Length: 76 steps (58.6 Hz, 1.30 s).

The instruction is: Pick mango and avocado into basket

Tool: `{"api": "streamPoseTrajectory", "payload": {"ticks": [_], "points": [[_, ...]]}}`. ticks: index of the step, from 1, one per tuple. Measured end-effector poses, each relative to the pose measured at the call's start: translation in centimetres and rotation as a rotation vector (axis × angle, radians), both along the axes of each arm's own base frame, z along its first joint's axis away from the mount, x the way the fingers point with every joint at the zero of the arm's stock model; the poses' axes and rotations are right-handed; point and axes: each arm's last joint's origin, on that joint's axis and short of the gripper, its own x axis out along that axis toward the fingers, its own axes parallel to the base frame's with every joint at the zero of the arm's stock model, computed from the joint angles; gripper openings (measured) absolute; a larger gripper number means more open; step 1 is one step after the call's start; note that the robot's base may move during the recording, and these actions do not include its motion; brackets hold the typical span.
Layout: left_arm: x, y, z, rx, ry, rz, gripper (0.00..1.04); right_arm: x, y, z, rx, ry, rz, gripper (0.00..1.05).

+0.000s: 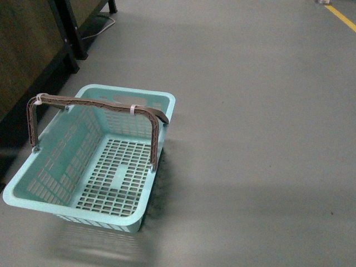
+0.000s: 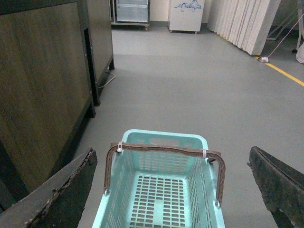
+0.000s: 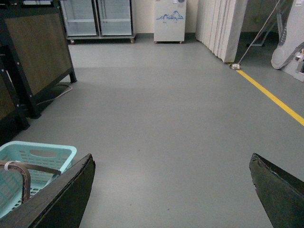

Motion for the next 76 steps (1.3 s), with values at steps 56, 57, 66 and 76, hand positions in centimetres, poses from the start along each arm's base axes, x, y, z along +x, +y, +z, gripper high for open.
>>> {"api": "streamPoseTrajectory", "payload": {"ticks": [56,57,66,76], "points": [[8.7,2.1,-0.9,-1.027,0.3,0.184,0.97,0.0,0.0,0.0,0.0,0.0,0.0,0.97],[9.8,2.5,-1.1,-1.066,0.293,0.192,0.97,0.0,0.0,0.0,0.0,0.0,0.0,0.97],[16.4,3.7,-4.3,-1.233,0.331,0.24,0.97,0.0,0.0,0.0,0.0,0.0,0.0,0.97],[21.5,3.8,-9.3,-1.335,0.446,0.327,0.97,0.0,0.0,0.0,0.0,0.0,0.0,0.97]]}}
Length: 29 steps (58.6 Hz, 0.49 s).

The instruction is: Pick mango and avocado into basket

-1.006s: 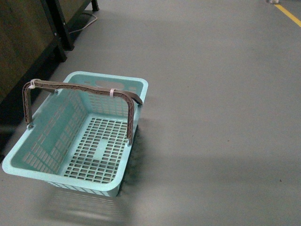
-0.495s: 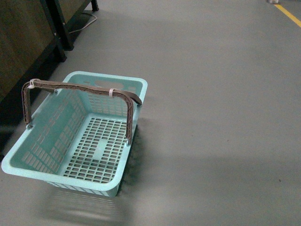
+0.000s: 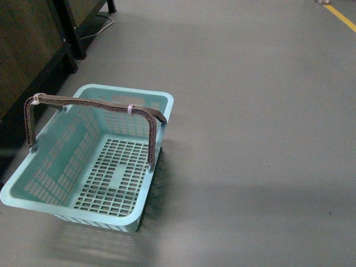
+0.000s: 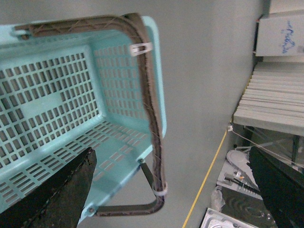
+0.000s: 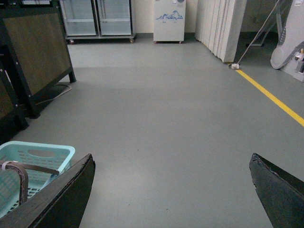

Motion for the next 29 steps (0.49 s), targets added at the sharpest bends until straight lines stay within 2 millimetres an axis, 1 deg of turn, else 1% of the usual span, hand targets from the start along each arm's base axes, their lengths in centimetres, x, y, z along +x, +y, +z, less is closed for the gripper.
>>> {"api": "streamPoseTrajectory", "payload": {"ticks": [4,7,9,12,21,26,29], "points": [[1.8,-0.3,-1.5,-0.027,0.026,0.003,0.97,0.0,0.0,0.0,0.0,0.0,0.0,0.97],[4.1,-0.8,-2.6,-0.053,0.042,-0.003,0.97,0.0,0.0,0.0,0.0,0.0,0.0,0.97],[5.4,-1.2,-3.2,-0.061,0.044,-0.01,0.97,0.0,0.0,0.0,0.0,0.0,0.0,0.97],[6.6,-1.6,-3.7,-0.071,0.045,-0.013,0.97,0.0,0.0,0.0,0.0,0.0,0.0,0.97],[9.5,-2.8,-5.1,-0.089,0.05,-0.034,0.97,0.0,0.0,0.0,0.0,0.0,0.0,0.97],[10.9,-3.4,-5.9,-0.093,0.048,-0.043,0.97,0.0,0.0,0.0,0.0,0.0,0.0,0.97],[11.3,-3.7,-6.1,-0.093,0.047,-0.043,0.97,0.0,0.0,0.0,0.0,0.0,0.0,0.97]]}}
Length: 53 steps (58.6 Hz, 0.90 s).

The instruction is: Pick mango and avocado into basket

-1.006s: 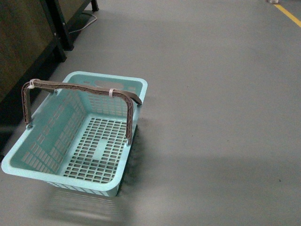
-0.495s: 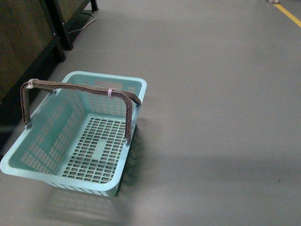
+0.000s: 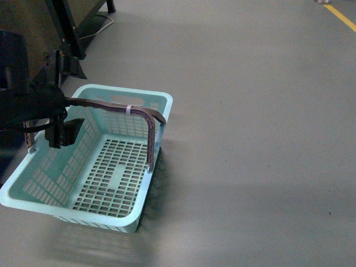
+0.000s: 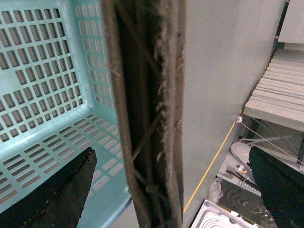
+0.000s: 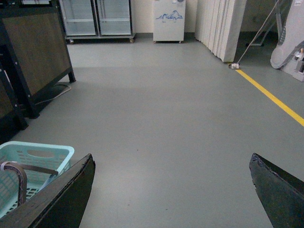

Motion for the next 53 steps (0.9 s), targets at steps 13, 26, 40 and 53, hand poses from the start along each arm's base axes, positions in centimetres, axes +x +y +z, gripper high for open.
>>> {"api": "streamPoseTrajectory", "payload": {"ticks": [13,26,40,53], "points": [[1.5,-1.5,-0.3,0.006,0.003,-0.015,0.75,0.0,0.0,0.0,0.0,0.0,0.0,0.97],[1.9,-2.1,-0.7,0.015,0.02,0.012,0.4,0.0,0.0,0.0,0.0,0.0,0.0,0.97],[2.0,-2.4,-0.8,0.02,0.045,0.035,0.06,0.0,0.0,0.0,0.0,0.0,0.0,0.97],[-1.2,-2.8,2.0,0.027,0.011,0.042,0.06,0.0,0.0,0.0,0.0,0.0,0.0,0.97]]}}
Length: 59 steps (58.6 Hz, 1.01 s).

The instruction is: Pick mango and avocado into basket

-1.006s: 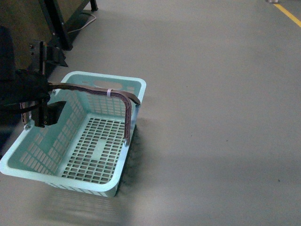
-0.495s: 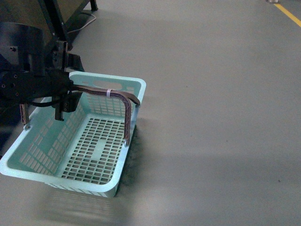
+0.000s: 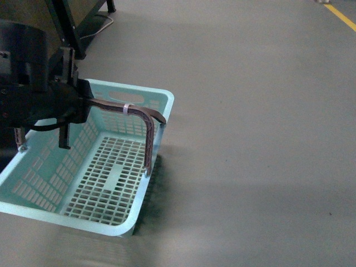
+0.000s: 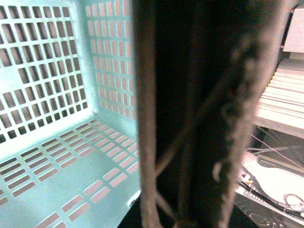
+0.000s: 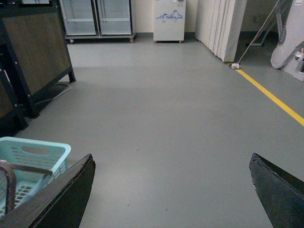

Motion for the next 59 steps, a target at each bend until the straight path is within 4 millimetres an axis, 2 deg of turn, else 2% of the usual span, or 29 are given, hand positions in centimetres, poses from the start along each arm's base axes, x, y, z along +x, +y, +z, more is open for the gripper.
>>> {"api": "streamPoseTrajectory", "payload": {"ticks": [8,15,33,40,51,59], "points": [[-3.7,0.2,5.5,-0.024,-0.072,0.017,0.06,0.0,0.0,0.0,0.0,0.0,0.0,0.97],[-7.1,0.6,9.2,-0.038,-0.123,0.034,0.06,0.0,0.0,0.0,0.0,0.0,0.0,0.97],[-15.6,1.6,17.2,-0.027,-0.241,0.074,0.06,0.0,0.0,0.0,0.0,0.0,0.0,0.97],[-18.1,2.0,19.5,-0.018,-0.275,0.104,0.06,0.0,0.0,0.0,0.0,0.0,0.0,0.97],[-21.4,2.4,22.0,0.001,-0.32,0.143,0.06,0.0,0.0,0.0,0.0,0.0,0.0,0.97],[-22.2,2.4,22.6,0.011,-0.341,0.146,0.06,0.0,0.0,0.0,0.0,0.0,0.0,0.97]]}}
